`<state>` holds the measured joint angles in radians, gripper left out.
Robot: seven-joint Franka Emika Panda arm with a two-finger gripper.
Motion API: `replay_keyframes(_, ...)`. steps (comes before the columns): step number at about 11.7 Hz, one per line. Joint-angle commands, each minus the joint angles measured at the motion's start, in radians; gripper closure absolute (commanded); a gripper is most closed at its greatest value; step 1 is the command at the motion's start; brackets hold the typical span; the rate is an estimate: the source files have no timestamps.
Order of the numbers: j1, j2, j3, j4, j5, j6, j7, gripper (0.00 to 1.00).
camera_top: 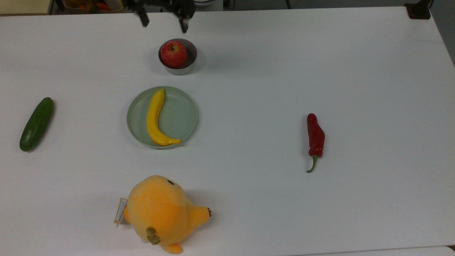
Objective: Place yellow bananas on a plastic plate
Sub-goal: 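Open the gripper and raise it away from the plate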
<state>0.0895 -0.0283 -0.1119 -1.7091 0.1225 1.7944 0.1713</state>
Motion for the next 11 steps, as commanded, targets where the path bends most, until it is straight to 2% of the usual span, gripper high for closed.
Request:
replay_keyframes(1, -0.007, -0.053, 0.064, -0.04, 0.022, -0.073, 0.005, 0.0)
replay_keyframes(3, 0.0, -0.041, 0.064, -0.037, -0.01, -0.059, -0.053, 0.0)
replay_keyframes(5, 0.0, -0.042, 0.064, -0.034, -0.085, -0.052, -0.183, 0.0)
replay_keyframes(11, 0.006, -0.019, 0.064, -0.032, -0.089, -0.041, -0.197, 0.0)
